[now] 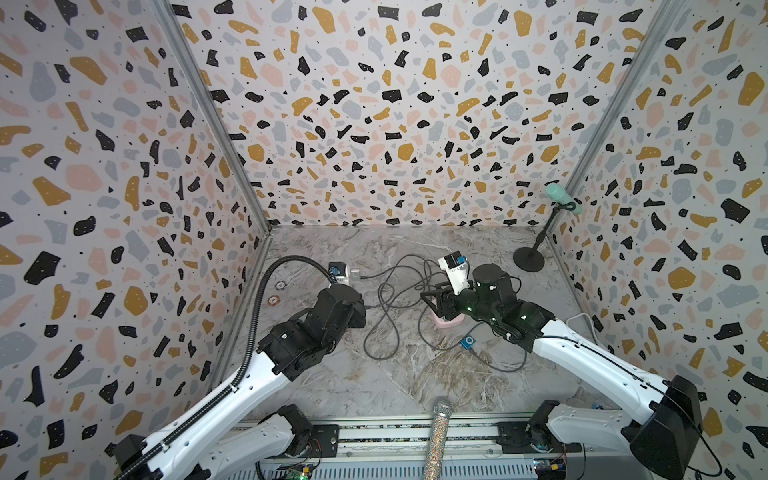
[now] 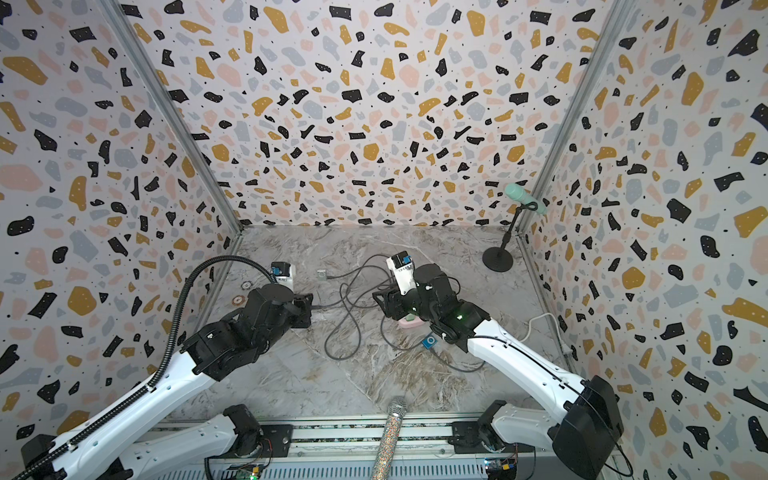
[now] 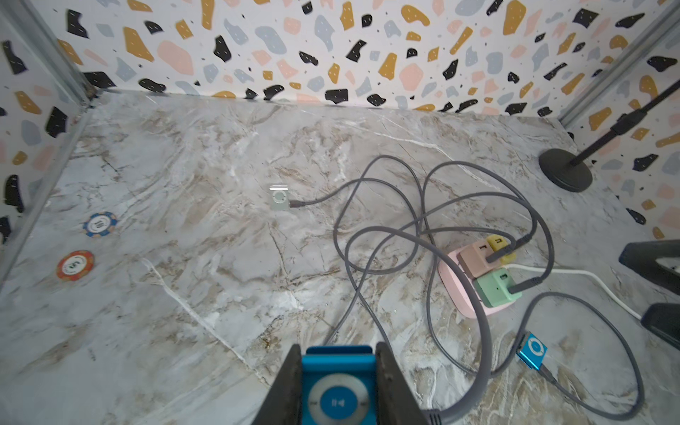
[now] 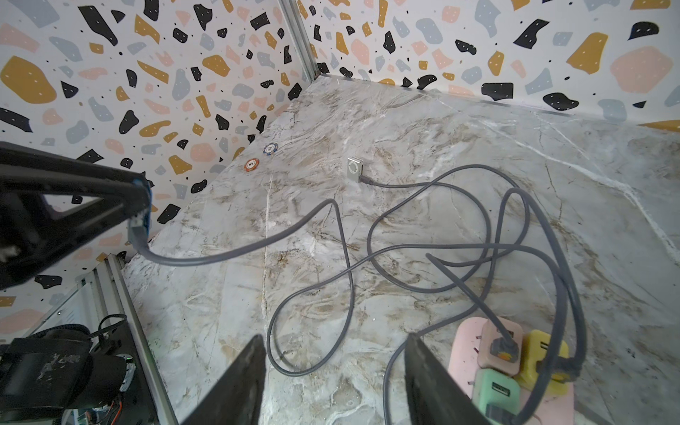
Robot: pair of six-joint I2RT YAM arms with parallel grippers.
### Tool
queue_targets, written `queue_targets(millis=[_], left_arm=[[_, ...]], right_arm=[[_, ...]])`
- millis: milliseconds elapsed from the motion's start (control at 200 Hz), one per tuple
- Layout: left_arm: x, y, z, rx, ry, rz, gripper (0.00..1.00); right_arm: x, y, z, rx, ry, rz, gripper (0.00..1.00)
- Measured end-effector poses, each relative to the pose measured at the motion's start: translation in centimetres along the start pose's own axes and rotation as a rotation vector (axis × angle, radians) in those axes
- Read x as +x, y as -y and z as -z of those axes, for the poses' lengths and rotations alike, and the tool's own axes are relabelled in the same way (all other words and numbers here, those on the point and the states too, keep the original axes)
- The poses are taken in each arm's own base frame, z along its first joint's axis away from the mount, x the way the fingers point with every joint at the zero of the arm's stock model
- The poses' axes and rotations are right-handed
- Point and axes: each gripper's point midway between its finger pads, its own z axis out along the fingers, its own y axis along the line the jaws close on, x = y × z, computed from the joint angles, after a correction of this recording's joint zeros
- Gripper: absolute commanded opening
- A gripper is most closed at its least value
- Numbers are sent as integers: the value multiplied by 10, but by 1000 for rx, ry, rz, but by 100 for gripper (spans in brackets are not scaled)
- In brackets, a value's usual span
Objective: Charge mp3
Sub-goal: Place the MP3 player at the center of the board.
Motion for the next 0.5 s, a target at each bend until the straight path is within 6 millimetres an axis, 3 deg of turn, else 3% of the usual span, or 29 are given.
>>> queue_targets(millis=[180, 496], left_arm=[[26, 13, -15, 73, -68, -10, 17], [109, 31, -54, 181, -316, -98, 17]], right_arm=[[0, 2, 0, 6, -2, -3, 60], [3, 5, 1, 14, -17, -4, 60]])
